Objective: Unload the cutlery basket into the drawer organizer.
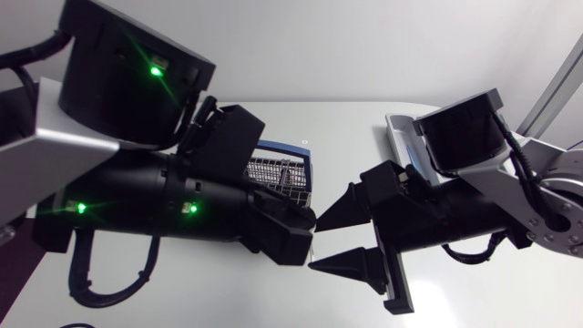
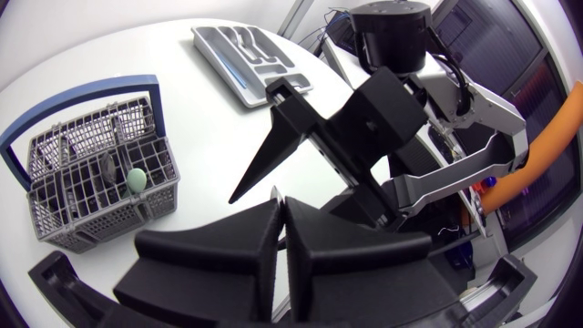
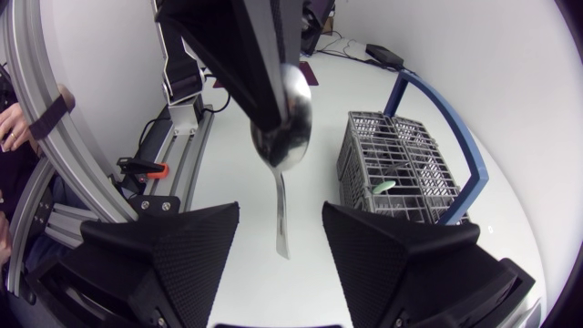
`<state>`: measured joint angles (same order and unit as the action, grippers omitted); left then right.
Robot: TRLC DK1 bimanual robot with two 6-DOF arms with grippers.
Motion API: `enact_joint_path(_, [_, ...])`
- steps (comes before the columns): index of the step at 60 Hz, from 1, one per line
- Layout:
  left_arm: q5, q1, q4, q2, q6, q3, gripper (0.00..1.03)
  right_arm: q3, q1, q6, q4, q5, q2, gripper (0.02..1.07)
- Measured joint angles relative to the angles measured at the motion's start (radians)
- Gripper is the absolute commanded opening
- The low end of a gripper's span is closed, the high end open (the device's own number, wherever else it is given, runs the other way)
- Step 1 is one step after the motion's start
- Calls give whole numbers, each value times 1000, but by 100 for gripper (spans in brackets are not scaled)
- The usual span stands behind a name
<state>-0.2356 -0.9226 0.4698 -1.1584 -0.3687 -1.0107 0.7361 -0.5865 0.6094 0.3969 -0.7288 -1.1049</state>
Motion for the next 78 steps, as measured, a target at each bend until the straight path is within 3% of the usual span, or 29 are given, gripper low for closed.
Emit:
enact_joint_path(13, [10, -16, -12, -32, -6, 0, 4, 1, 8, 5, 0, -32, 0, 38])
enact_joint_path(30, [14, -16, -19, -36, -6, -5, 4, 0, 19, 28, 0, -45, -32, 8])
enact_joint_path(33, [13, -16, -18, -36, -6, -8, 5, 0, 19, 31, 0, -46, -39, 8])
enact_joint_path(35, [13, -16, -18, -36, -6, -11, 8, 0, 19, 31, -1, -45, -40, 8])
enact_joint_path(40, [13, -16, -18, -38, -6, -13, 32, 0, 24, 31, 0, -46, -43, 8])
enact_joint_path(45, [15, -15, -19, -38, -6, -18, 49, 0, 26, 31, 8, -50, -43, 8])
enact_joint_path(52, [29, -11, -14, -38, -17, -29, 99, 0, 26, 31, 26, -49, -45, 8])
enact_joint_path(59, [42, 23, 12, -38, -36, -60, 99, 0, 41, 31, 50, -41, -45, 8])
enact_joint_path(68, [221, 57, 45, -47, -105, -108, 99, -3, 115, 50, 116, 9, -23, 8])
enact_joint_path(78, [324, 57, 123, -86, -210, -115, 99, -5, 193, 93, 163, 95, 26, 8])
